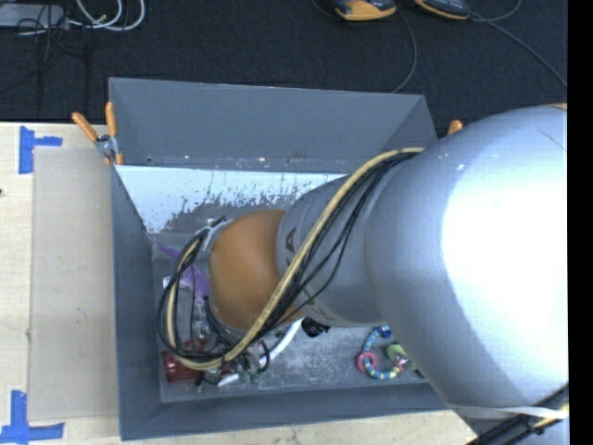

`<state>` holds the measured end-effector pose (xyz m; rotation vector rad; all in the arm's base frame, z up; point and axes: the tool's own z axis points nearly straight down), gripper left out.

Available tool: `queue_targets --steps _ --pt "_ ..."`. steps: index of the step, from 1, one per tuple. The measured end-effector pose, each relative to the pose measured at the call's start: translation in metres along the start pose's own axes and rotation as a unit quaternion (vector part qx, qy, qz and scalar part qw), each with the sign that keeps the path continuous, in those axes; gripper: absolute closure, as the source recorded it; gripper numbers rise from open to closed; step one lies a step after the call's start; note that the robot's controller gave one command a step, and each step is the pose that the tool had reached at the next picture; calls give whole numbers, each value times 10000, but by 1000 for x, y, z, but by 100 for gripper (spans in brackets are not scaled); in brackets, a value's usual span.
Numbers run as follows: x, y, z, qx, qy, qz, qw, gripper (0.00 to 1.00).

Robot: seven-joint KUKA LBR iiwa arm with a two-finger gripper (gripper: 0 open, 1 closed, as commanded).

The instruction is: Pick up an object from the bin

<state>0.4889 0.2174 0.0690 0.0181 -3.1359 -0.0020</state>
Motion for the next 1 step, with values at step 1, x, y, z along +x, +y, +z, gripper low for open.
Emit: queue_targets --steps 1 --pt "1 0 -2 3 7 3 10000 100"
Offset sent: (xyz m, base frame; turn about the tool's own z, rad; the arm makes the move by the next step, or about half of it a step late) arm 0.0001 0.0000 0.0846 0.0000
